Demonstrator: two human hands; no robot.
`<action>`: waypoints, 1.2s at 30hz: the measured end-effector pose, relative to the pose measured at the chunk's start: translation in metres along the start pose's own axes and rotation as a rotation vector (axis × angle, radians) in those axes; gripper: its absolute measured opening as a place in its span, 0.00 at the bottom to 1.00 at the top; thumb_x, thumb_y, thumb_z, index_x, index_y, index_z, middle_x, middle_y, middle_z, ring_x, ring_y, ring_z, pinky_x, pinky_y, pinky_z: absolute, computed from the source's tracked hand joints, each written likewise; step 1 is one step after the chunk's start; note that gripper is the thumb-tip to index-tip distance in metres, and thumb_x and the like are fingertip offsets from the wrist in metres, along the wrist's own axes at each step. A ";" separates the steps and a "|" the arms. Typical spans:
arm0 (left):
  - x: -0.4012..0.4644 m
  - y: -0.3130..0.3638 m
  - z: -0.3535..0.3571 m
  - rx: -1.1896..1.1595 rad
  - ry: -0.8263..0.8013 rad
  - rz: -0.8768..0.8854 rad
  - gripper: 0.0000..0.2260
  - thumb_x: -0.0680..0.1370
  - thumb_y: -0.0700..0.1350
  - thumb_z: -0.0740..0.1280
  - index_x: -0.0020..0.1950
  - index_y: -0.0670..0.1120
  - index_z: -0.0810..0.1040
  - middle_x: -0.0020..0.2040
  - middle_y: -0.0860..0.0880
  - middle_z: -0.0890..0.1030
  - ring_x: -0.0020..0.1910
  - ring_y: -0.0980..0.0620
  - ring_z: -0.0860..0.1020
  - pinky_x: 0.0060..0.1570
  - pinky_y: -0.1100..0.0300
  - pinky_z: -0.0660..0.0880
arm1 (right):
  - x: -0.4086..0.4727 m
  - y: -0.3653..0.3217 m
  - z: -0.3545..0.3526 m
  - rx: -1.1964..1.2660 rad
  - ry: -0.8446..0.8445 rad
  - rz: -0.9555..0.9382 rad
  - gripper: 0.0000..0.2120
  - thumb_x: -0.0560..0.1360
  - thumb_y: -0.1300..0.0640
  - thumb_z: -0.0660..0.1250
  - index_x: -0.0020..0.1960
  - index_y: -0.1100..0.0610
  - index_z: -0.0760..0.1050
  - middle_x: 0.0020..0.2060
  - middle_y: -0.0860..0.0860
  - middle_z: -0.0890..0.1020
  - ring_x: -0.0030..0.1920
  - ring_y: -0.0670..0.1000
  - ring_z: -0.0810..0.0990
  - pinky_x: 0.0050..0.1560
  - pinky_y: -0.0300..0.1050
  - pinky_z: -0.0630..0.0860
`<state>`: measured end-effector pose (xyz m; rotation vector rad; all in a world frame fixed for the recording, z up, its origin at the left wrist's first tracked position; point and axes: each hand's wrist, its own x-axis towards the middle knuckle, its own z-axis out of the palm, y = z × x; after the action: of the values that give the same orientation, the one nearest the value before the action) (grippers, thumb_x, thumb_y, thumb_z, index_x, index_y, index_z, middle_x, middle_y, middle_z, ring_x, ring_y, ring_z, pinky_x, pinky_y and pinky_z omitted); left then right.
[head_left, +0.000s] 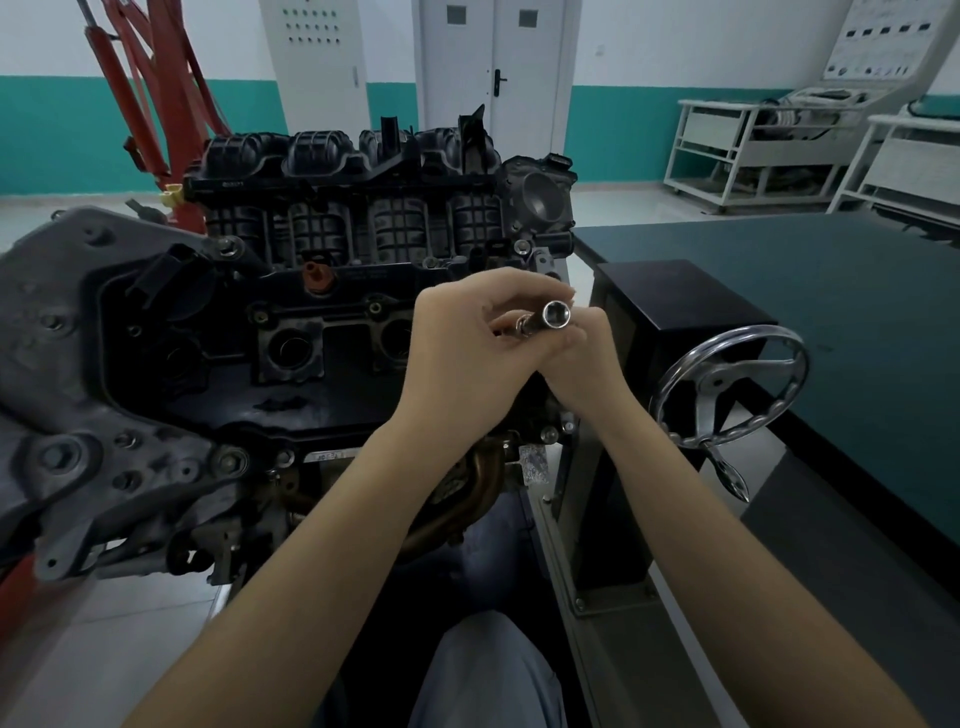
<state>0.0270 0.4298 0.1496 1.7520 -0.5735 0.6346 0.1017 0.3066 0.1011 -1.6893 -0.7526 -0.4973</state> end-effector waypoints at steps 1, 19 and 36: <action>0.000 0.000 0.000 -0.014 0.009 -0.001 0.13 0.68 0.33 0.76 0.51 0.42 0.83 0.45 0.48 0.84 0.48 0.55 0.83 0.53 0.58 0.79 | -0.001 0.000 -0.001 -0.001 -0.002 -0.001 0.13 0.71 0.67 0.67 0.47 0.50 0.79 0.35 0.33 0.82 0.40 0.34 0.80 0.41 0.27 0.73; 0.003 0.000 -0.003 -0.092 -0.141 0.011 0.16 0.70 0.31 0.74 0.57 0.40 0.80 0.50 0.45 0.84 0.53 0.52 0.82 0.57 0.55 0.78 | 0.001 0.004 -0.005 0.011 0.056 0.018 0.19 0.70 0.74 0.70 0.41 0.49 0.79 0.32 0.37 0.82 0.37 0.37 0.80 0.40 0.30 0.74; 0.005 -0.004 -0.002 0.055 -0.020 -0.006 0.13 0.68 0.35 0.77 0.51 0.43 0.84 0.45 0.52 0.84 0.47 0.59 0.82 0.52 0.62 0.79 | -0.003 0.000 -0.003 0.059 0.011 0.009 0.15 0.70 0.71 0.68 0.48 0.53 0.78 0.36 0.34 0.82 0.40 0.36 0.81 0.42 0.28 0.73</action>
<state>0.0331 0.4323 0.1507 1.8125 -0.5690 0.6349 0.1004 0.3035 0.0998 -1.6327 -0.7445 -0.4738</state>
